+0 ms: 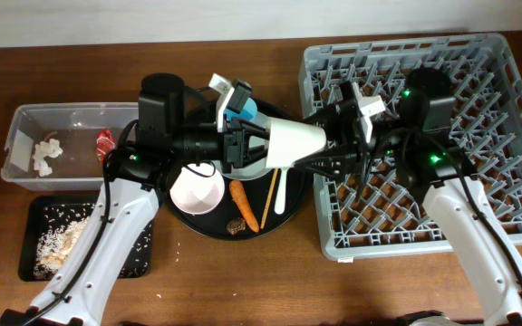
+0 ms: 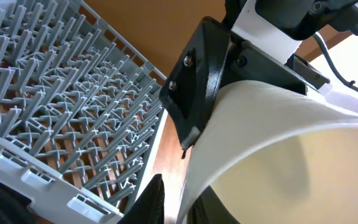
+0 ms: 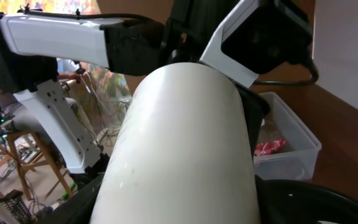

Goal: Sort waste into correct bins and load items into the dishwasher rack
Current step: 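Place the cream cup upside down in the rack with the right gripper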

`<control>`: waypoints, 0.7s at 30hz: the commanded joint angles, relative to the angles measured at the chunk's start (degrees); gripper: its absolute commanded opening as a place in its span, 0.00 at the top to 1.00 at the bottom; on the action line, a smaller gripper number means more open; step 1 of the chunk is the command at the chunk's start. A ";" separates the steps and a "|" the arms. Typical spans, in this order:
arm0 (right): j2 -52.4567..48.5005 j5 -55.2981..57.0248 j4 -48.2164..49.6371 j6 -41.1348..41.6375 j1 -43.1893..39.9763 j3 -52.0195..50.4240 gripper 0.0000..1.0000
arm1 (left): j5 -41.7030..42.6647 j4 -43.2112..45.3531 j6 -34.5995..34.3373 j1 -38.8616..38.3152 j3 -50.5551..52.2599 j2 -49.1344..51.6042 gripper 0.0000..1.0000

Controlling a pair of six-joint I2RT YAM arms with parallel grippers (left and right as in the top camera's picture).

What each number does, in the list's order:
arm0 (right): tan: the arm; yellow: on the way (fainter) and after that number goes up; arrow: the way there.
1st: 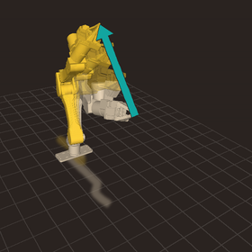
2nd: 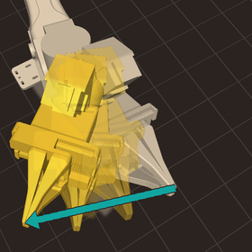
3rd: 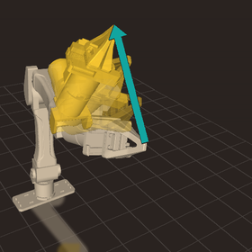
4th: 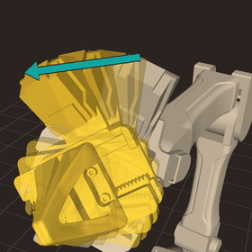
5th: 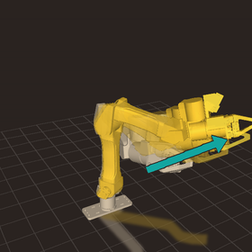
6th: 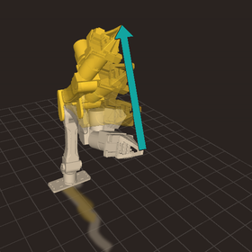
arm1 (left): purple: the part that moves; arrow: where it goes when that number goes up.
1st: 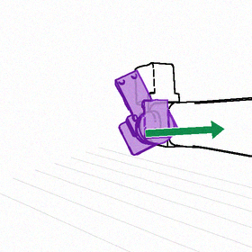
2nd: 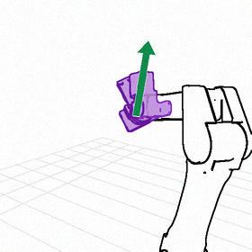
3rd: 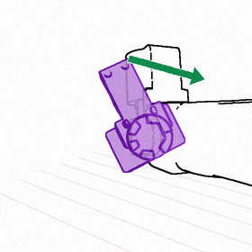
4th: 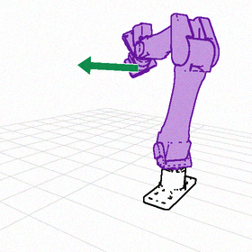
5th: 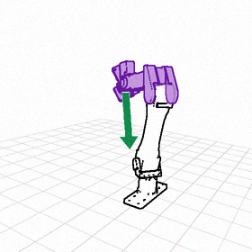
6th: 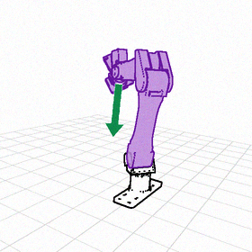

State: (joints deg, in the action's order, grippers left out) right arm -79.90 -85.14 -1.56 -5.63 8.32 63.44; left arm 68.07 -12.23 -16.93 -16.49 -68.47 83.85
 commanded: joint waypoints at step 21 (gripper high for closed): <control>0.76 67.43 -26.99 20.57 -10.32 10.05 0.46 | -25.94 -9.14 0.37 9.27 0.11 0.70 0.85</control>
State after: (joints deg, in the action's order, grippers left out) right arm -79.88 -26.63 -23.40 16.51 -0.08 66.78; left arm 43.00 -21.28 -16.91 -7.27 -68.47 84.25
